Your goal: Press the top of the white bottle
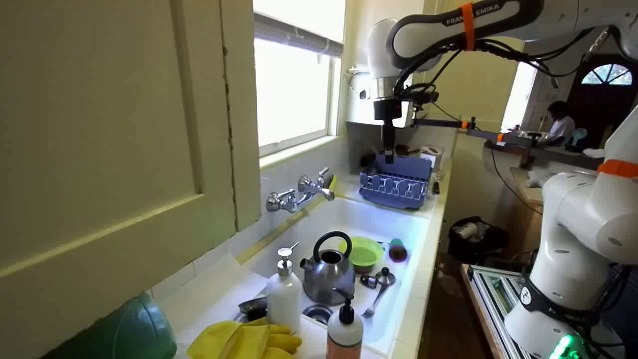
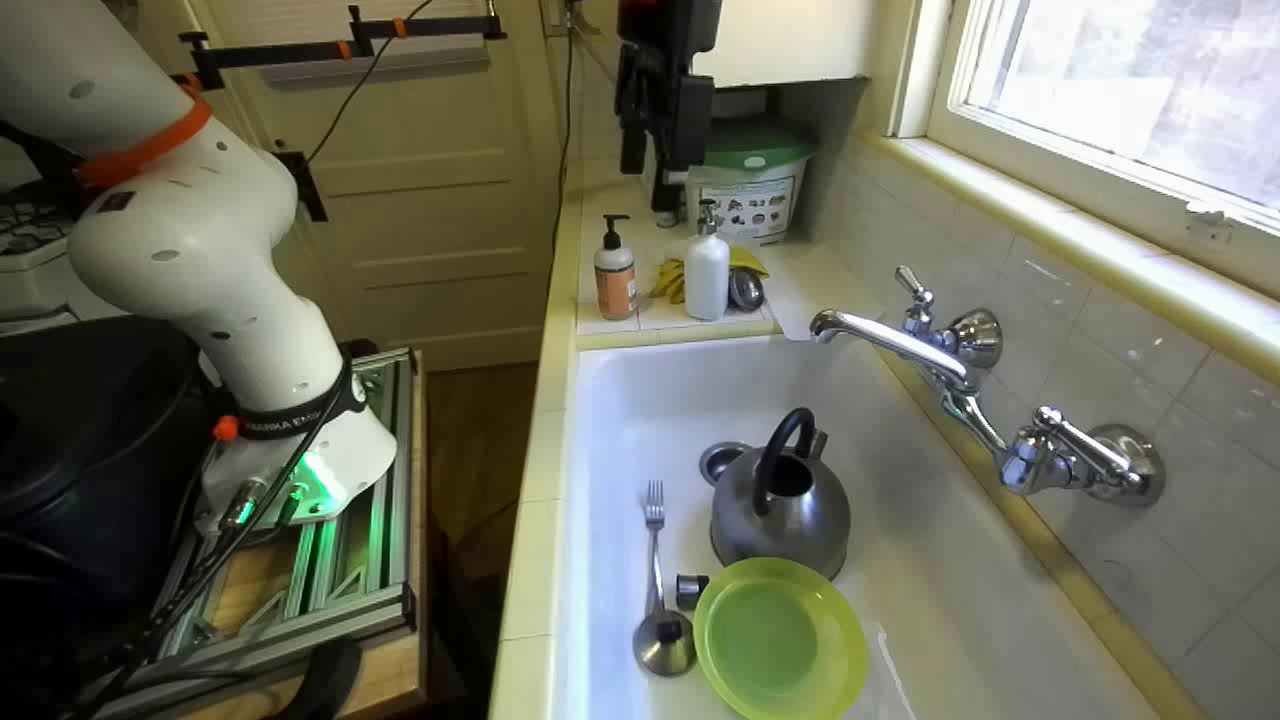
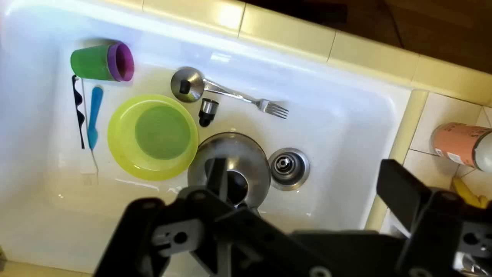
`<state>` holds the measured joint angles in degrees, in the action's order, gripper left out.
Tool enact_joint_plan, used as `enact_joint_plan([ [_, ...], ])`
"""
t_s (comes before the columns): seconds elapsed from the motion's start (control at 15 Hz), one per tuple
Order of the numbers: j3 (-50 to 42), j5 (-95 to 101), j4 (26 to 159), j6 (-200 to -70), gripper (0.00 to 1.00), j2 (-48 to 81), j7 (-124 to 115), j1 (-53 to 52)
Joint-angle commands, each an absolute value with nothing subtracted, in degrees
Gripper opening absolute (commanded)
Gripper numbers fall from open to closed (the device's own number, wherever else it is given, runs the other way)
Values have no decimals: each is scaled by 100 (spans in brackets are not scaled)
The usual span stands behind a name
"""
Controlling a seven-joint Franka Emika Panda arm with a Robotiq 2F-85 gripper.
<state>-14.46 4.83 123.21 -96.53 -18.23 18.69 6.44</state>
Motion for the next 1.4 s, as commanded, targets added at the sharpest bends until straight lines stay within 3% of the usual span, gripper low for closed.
enact_joint_plan([
  [0.0,-1388,464,12309,-9640,100,-1813,1886,710],
  [0.33,-1298,335,12421,-9646,100,-1901,2277,520],
  [0.8,-66,122,12761,-10006,100,-2363,2405,-480],
  [1.33,-255,-34,12824,-10219,100,-2300,2981,-596],
])
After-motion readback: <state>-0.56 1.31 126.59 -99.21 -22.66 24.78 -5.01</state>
